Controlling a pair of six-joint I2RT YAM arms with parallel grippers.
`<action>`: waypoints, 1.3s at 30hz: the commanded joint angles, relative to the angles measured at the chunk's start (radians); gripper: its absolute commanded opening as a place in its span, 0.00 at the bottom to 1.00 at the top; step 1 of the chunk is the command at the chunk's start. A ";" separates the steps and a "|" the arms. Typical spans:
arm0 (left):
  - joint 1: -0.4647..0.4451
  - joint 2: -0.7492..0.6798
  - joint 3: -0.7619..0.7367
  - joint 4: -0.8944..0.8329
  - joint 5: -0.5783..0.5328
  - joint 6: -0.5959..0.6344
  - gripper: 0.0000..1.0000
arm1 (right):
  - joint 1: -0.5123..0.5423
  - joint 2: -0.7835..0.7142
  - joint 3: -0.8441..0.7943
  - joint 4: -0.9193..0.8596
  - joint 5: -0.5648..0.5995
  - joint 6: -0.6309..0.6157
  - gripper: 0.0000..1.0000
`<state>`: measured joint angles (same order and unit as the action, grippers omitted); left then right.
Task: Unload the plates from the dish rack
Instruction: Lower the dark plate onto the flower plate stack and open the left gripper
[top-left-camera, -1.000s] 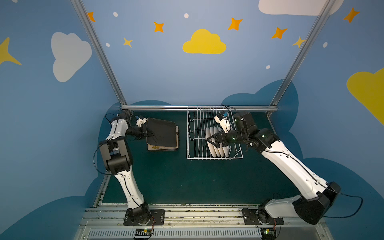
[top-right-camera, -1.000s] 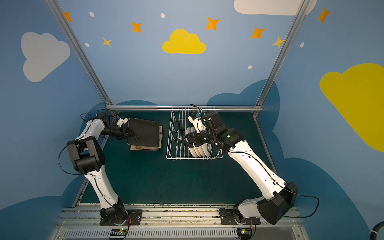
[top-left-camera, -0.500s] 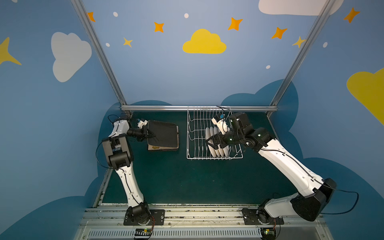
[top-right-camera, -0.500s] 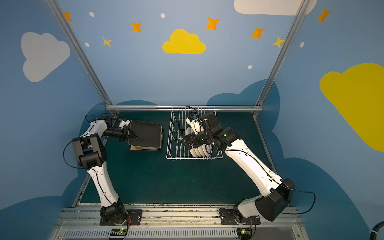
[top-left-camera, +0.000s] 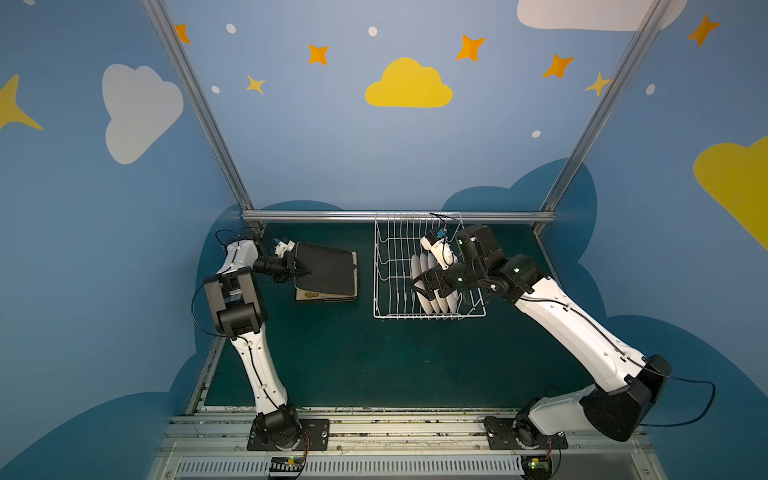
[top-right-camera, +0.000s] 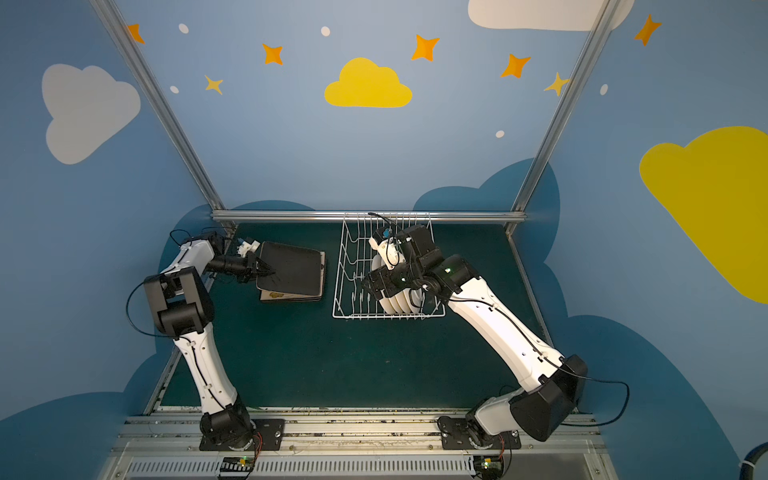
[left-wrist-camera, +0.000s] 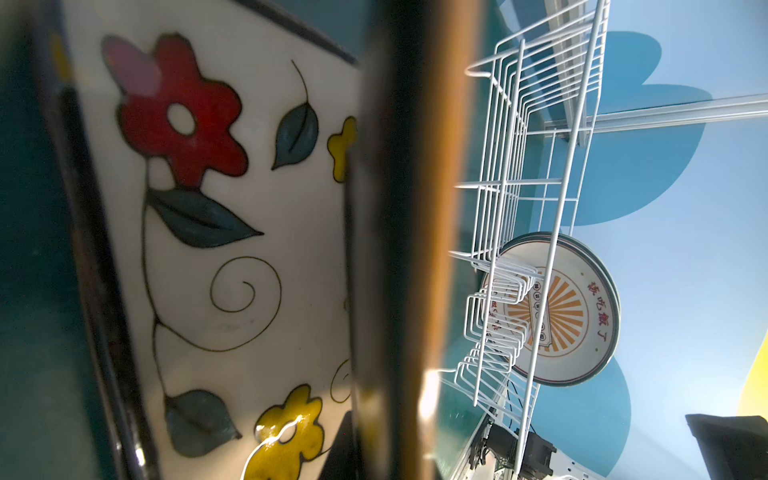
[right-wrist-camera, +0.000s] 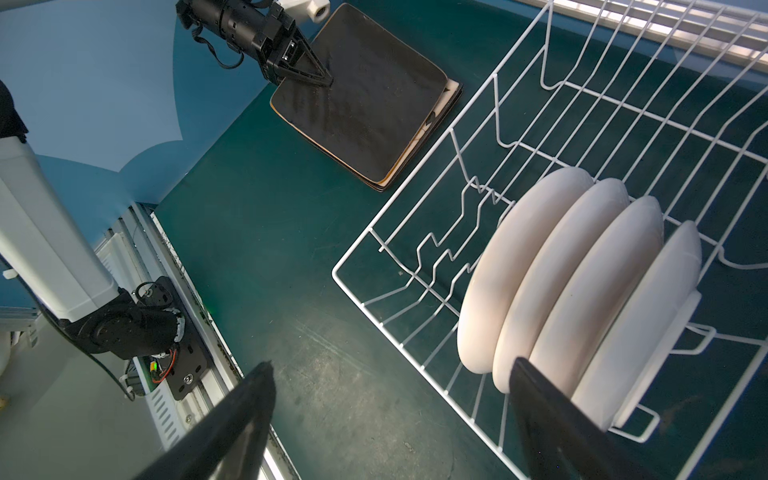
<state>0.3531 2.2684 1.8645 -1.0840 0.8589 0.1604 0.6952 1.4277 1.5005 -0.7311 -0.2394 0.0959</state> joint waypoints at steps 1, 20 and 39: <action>0.003 0.017 0.032 0.000 0.060 0.011 0.21 | 0.009 0.014 0.031 -0.021 0.009 -0.012 0.88; 0.019 0.033 0.038 0.067 -0.011 -0.066 0.50 | 0.028 0.023 0.054 -0.046 0.055 -0.030 0.88; 0.011 -0.069 -0.024 0.140 -0.132 -0.168 0.80 | 0.045 0.019 0.051 -0.044 0.075 -0.045 0.88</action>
<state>0.3672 2.2578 1.8477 -0.9596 0.7322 0.0116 0.7349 1.4483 1.5242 -0.7677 -0.1791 0.0628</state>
